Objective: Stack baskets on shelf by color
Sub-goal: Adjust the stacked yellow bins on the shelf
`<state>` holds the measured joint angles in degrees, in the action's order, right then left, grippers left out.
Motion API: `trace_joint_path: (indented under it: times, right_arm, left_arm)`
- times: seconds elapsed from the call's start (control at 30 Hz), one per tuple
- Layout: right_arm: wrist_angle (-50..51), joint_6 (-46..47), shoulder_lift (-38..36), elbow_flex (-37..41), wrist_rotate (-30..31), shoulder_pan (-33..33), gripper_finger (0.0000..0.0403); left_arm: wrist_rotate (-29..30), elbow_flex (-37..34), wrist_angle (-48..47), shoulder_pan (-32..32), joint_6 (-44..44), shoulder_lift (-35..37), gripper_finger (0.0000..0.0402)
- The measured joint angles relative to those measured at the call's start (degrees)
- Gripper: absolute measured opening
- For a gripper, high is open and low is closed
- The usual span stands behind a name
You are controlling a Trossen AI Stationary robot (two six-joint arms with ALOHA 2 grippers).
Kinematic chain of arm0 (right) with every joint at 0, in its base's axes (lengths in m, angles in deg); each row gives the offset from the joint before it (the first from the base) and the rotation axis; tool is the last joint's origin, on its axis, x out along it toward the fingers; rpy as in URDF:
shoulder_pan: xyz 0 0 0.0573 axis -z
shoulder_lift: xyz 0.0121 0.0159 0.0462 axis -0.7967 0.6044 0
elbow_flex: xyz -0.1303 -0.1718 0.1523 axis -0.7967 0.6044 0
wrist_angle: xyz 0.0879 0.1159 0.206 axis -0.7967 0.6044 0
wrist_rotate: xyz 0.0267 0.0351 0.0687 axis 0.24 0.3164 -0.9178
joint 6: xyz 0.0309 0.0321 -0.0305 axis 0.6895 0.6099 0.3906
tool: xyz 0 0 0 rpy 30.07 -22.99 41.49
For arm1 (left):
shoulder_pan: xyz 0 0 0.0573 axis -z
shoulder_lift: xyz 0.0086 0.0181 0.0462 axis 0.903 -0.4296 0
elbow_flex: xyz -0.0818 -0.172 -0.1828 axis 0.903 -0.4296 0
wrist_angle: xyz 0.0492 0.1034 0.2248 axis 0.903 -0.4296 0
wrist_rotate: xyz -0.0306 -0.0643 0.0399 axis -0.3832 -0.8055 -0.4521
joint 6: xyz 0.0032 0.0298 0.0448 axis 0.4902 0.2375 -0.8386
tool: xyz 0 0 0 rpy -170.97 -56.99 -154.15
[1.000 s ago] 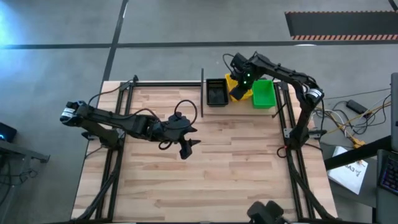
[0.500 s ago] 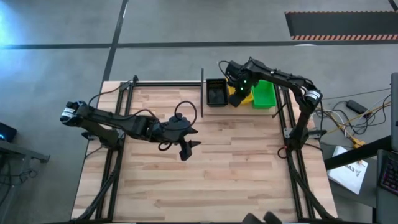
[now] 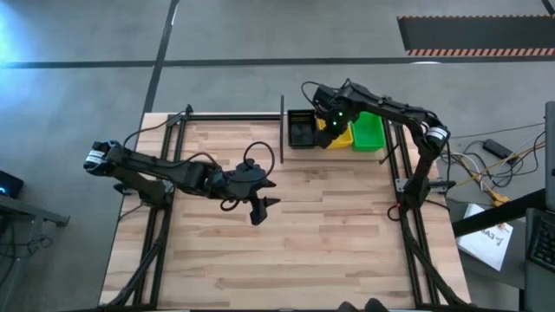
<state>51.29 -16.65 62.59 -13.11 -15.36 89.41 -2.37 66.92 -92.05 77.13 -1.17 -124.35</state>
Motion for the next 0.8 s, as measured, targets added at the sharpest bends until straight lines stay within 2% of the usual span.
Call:
trace_joint_path:
  times: [0.27,0.43,0.6,0.8]
  right_arm:
    - [2.11,-3.21,-4.39,-1.19,0.50,-0.13,0.0008]
    - [4.87,-3.18,-8.03,1.77,9.33,-0.12,0.0008]
    - [0.55,-1.92,-8.45,6.46,8.83,-0.30,0.0008]
    - [-5.46,2.02,-6.69,8.05,6.95,-1.43,0.0008]
  left_arm:
    - [-0.47,0.00,0.00,0.48,0.28,0.00,0.0224]
    - [-0.48,-0.09,-0.02,0.62,1.49,0.00,0.0224]
    - [-0.46,-0.19,0.02,0.60,1.47,0.00,0.0224]
    - [-0.45,-0.21,0.52,0.60,1.44,0.00,0.0224]
